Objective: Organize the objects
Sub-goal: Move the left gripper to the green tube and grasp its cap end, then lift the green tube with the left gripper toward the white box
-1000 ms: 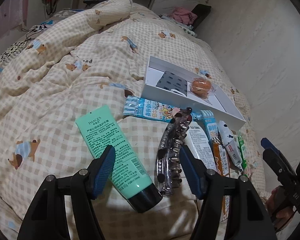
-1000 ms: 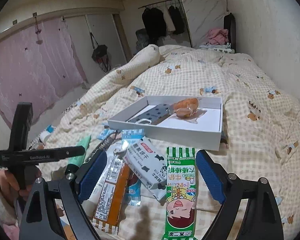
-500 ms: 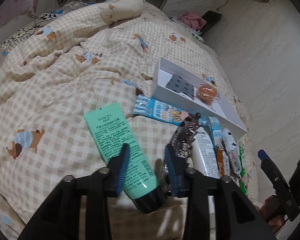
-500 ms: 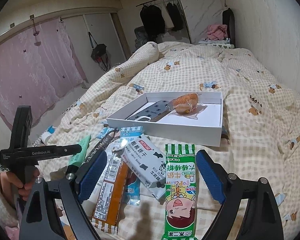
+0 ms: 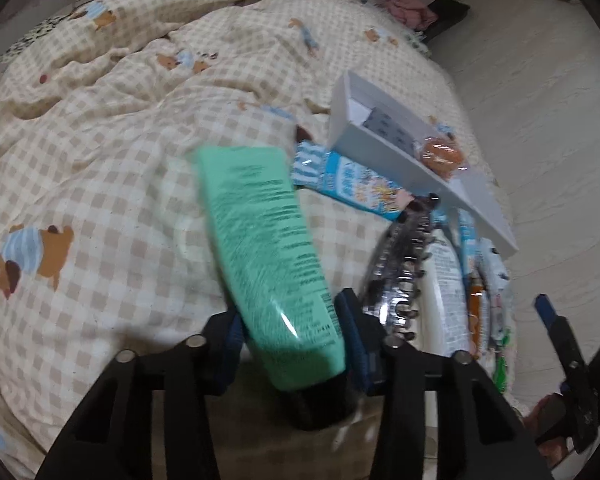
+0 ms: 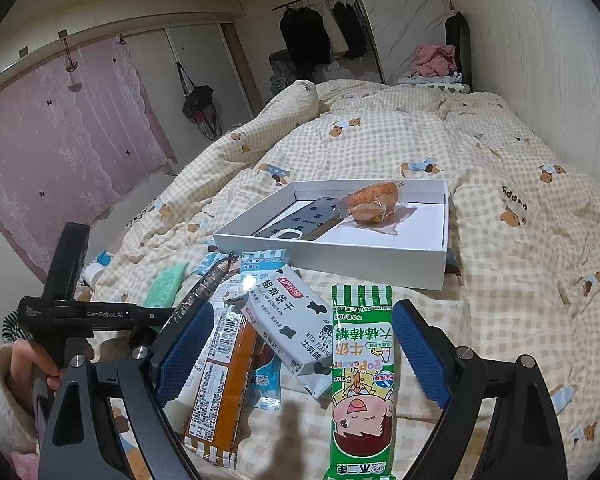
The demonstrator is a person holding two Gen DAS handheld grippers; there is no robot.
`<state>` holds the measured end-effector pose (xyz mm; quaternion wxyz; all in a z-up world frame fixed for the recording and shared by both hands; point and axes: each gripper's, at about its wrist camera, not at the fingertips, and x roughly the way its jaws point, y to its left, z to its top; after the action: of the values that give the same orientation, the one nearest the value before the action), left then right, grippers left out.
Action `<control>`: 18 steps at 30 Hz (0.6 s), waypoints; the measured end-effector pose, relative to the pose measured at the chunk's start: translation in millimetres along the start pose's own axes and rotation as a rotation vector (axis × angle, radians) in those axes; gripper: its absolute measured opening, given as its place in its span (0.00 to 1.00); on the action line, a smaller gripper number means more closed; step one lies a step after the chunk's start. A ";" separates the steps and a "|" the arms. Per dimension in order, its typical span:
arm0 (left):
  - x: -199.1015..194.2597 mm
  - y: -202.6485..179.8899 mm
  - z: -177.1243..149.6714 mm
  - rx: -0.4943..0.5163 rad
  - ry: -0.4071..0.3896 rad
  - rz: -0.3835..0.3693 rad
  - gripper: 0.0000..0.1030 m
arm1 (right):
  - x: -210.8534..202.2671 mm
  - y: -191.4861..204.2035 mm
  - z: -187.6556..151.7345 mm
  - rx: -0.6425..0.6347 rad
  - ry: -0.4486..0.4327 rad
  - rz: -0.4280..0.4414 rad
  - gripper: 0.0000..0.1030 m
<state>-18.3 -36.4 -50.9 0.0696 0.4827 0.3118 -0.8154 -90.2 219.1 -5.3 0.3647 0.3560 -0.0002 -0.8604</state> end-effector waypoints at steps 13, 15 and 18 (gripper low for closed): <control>-45.1 -9.5 -9.1 0.064 -0.211 -0.212 0.37 | 1.6 -0.6 -0.5 0.007 0.005 0.007 0.89; -50.2 -15.3 -9.0 0.105 -0.239 -0.232 0.37 | 1.7 -0.7 -0.5 0.008 0.006 0.008 0.89; -59.6 -25.5 -14.5 0.176 -0.285 -0.296 0.37 | 2.6 -1.2 -0.8 0.012 0.008 0.009 0.89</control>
<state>13.2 -18.9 5.0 -0.0499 0.3158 0.2939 -0.9008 -91.7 218.6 -7.8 0.3664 0.3616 -0.0053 -0.8573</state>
